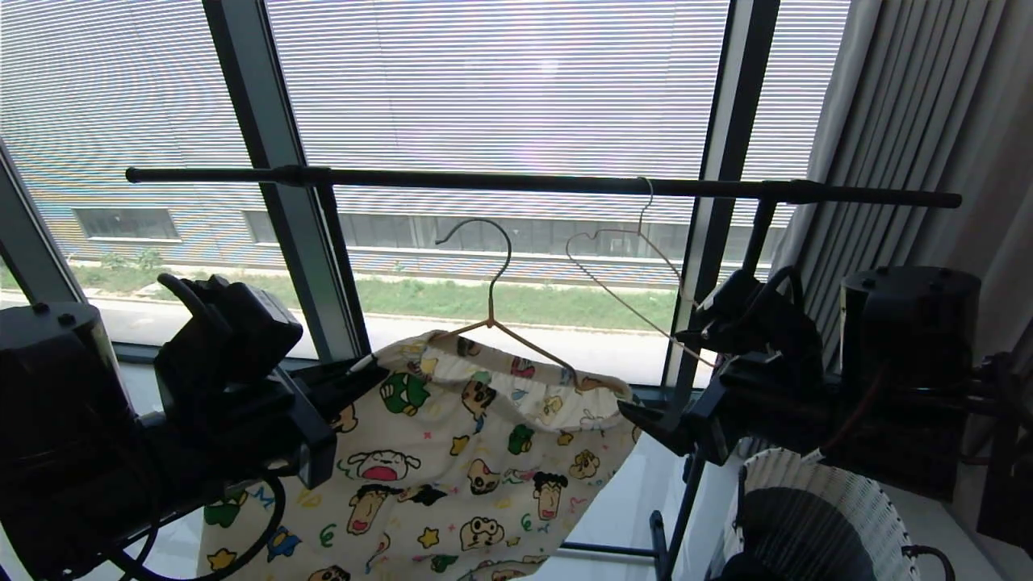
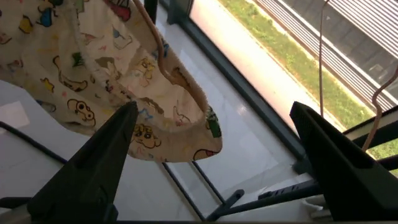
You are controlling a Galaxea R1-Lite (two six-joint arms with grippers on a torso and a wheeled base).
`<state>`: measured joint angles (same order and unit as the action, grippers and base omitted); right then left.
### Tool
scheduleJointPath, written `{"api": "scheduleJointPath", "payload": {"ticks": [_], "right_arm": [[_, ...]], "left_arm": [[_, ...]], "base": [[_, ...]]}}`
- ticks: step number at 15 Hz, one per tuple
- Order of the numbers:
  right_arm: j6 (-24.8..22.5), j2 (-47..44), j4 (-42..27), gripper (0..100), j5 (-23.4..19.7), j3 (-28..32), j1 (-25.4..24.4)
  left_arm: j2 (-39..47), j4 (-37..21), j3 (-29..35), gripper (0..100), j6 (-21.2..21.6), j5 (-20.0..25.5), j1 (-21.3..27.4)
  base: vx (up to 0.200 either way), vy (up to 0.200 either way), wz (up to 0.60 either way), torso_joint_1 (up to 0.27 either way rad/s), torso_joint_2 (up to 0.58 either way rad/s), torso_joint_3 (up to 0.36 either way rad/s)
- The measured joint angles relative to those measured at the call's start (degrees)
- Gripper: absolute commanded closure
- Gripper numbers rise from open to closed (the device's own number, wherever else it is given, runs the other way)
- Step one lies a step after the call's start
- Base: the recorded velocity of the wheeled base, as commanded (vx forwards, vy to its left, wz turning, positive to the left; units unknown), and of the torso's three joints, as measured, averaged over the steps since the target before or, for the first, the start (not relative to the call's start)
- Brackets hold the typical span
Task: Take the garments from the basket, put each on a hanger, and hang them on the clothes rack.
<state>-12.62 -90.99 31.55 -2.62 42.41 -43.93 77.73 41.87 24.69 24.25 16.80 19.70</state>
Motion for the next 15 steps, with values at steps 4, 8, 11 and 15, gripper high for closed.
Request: {"api": "scheduleJointPath", "payload": {"ticks": [4, 8, 11, 15], "right_arm": [[-5.9, 1.7, -8.3, 0, -7.7, 2.3, 0.0], [-8.8, -1.0, -20.4, 0, -14.5, 12.5, 0.0], [-9.9, -5.2, -26.6, 0, -17.0, 19.4, -0.4], [-10.1, -9.4, -28.1, 0, -17.2, 21.9, -0.7]], "left_arm": [[-0.6, 0.1, -0.8, 100, 0.1, 0.1, 2.3], [-2.5, 0.1, -2.1, 100, 1.1, 0.1, 5.8], [-3.4, 0.8, -2.1, 100, 1.7, 0.1, 6.3], [-3.8, 2.6, -2.2, 100, 1.8, 0.2, 6.4]], "base": [[0.0, 0.0, 0.0, 0.0, 0.0, 0.0], [0.0, 0.0, 0.0, 0.0, 0.0, 0.0], [0.0, 0.0, 0.0, 0.0, 0.0, 0.0], [0.0, 0.0, 0.0, 0.0, 0.0, 0.0]]}}
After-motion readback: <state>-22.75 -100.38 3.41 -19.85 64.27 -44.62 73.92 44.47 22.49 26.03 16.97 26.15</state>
